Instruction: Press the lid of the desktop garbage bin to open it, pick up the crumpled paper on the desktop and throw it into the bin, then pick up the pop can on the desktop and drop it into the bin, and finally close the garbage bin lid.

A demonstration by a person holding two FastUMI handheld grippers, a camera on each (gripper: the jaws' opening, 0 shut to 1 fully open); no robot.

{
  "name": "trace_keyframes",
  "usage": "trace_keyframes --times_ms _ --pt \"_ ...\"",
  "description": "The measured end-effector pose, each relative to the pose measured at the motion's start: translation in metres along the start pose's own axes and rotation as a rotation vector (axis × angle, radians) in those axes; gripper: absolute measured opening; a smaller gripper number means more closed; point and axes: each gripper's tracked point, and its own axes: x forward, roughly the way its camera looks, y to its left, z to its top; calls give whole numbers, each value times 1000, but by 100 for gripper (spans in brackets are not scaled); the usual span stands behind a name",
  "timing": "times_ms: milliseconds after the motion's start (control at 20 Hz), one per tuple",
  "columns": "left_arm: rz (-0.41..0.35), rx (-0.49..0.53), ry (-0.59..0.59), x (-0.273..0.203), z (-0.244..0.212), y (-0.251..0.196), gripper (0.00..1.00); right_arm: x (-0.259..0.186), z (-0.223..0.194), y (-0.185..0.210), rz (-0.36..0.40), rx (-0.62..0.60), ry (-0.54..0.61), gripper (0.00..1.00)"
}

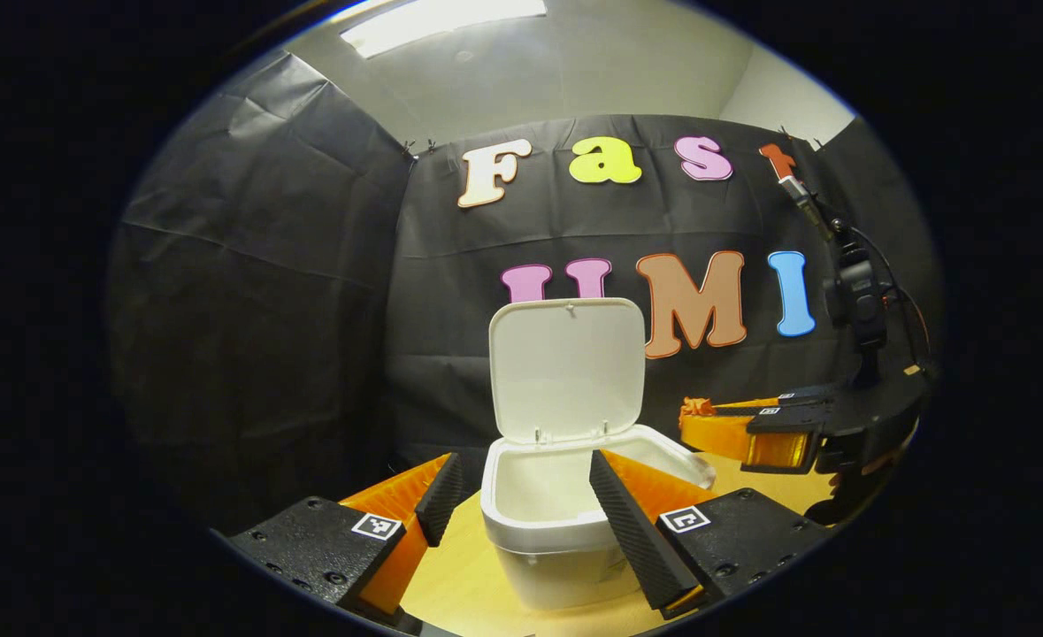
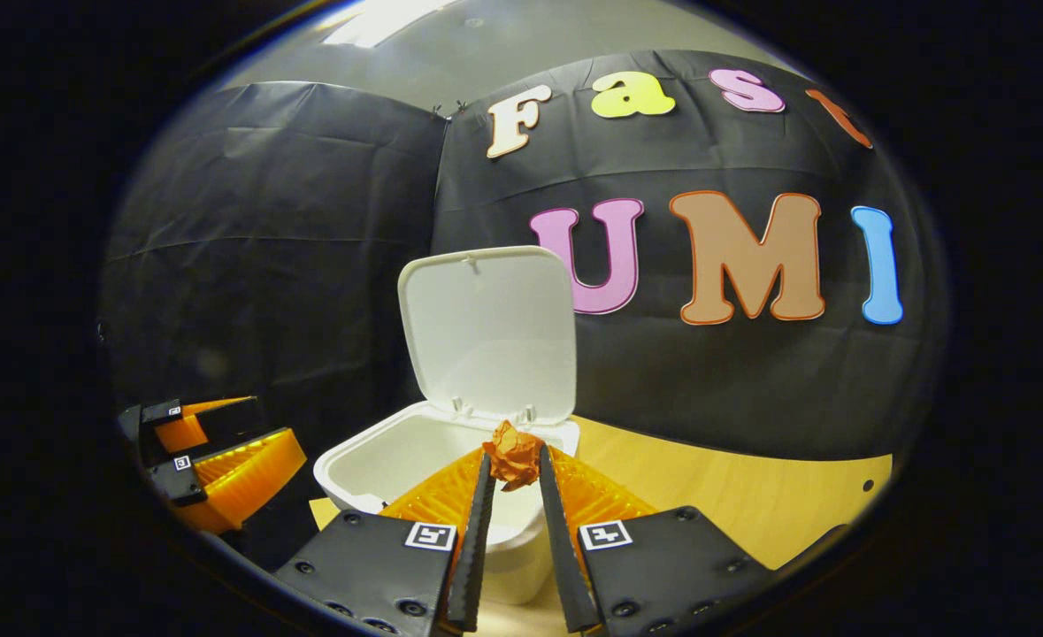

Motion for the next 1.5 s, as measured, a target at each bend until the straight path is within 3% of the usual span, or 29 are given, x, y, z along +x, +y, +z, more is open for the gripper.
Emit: trace_keyframes --times_ms 200,250,600,750,1150,1500 --pt "-4 2 -15 0 4 5 90 6 -11 8 -4 27 40 94" --pt "-9 3 -21 -1 5 3 90 0 -9 7 -15 29 24 99" --pt "-71 -20 -47 2 16 -33 90 -48 19 -39 -148 17 -108 100" --pt "-122 -31 -68 3 26 -62 90 -86 26 -76 -251 -15 -158 99" --pt "-322 -45 -82 -7 40 -167 90 -212 13 -177 -535 -27 -213 98" --pt "-506 -51 -28 -21 27 -263 90 -304 -20 -237 -724 61 -212 98"
